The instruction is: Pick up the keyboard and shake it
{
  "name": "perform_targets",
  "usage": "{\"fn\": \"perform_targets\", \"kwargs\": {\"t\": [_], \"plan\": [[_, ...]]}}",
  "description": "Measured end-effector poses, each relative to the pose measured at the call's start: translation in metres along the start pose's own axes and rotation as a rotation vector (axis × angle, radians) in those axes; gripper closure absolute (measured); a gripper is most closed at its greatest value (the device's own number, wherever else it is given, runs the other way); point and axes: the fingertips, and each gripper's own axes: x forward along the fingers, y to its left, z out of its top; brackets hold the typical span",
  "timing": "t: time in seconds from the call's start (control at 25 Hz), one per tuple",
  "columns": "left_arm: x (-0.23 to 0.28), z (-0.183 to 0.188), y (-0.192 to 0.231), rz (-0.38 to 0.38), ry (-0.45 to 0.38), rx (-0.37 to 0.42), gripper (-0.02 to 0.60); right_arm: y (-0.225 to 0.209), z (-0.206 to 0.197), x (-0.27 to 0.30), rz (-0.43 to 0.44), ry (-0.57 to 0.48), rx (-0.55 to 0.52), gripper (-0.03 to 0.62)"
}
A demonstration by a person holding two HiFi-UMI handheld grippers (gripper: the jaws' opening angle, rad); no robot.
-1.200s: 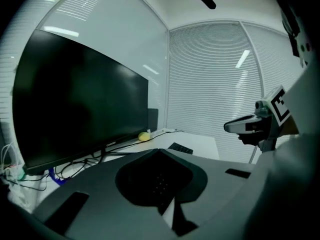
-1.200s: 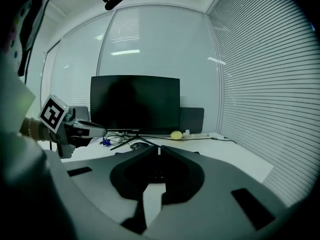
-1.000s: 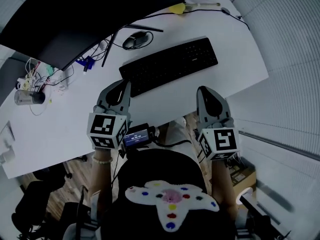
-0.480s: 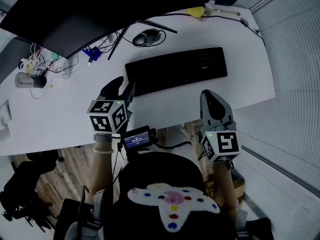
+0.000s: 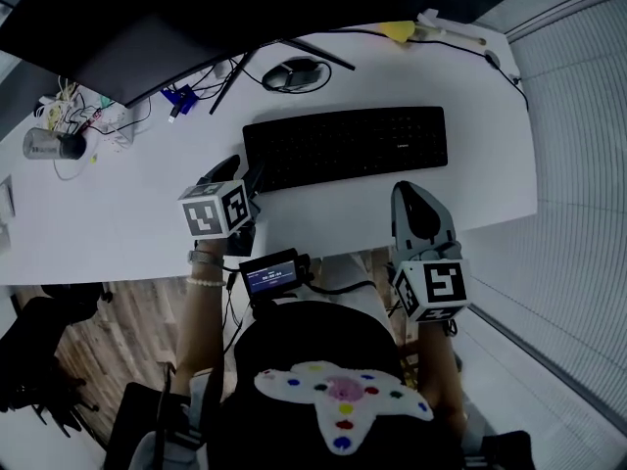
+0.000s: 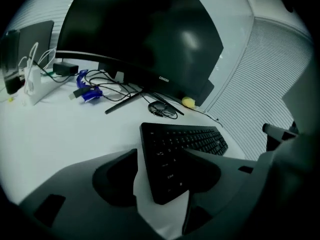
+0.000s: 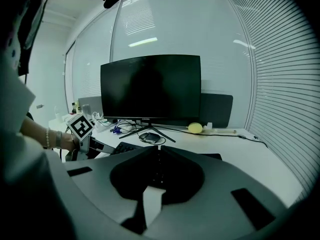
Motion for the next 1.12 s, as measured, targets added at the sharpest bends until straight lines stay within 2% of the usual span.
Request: {"fn": "perform_targets", "kwargs": {"t": [0.08, 0.4, 0.6, 0.68, 0.72, 0.84, 1.12], "plan": [[0.005, -0.004, 0.002, 0.004, 0.008, -0.048, 0.336, -0.006, -0.002, 0.002, 0.002, 0.006, 0.003, 0.553], [0.017, -0.014, 0.004, 0.035, 0.025, -0.119, 0.337, -0.027, -0.011, 0.010, 0.021, 0.030, -0.003, 0.553], [0.019, -0.014, -0.001, 0.023, 0.018, -0.097, 0.337, -0.045, -0.015, 0.015, 0.032, 0.029, 0.017, 0.553], [0.019, -0.014, -0.003, -0.007, 0.018, -0.104, 0.380, -0.050, -0.017, 0.018, 0.023, 0.039, 0.016, 0.553], [0.019, -0.015, -0.005, -0.014, 0.013, -0.110, 0.382, -0.055, -0.020, 0.018, 0.015, 0.046, 0.023, 0.553], [0.016, -0.015, -0.005, -0.009, -0.005, -0.120, 0.390, -0.070, -0.027, 0.021, -0.007, 0.070, 0.046, 0.553], [0.011, -0.015, -0.003, 0.008, -0.004, -0.117, 0.390, -0.109, -0.047, 0.036, -0.059, 0.149, 0.000, 0.551]]}}
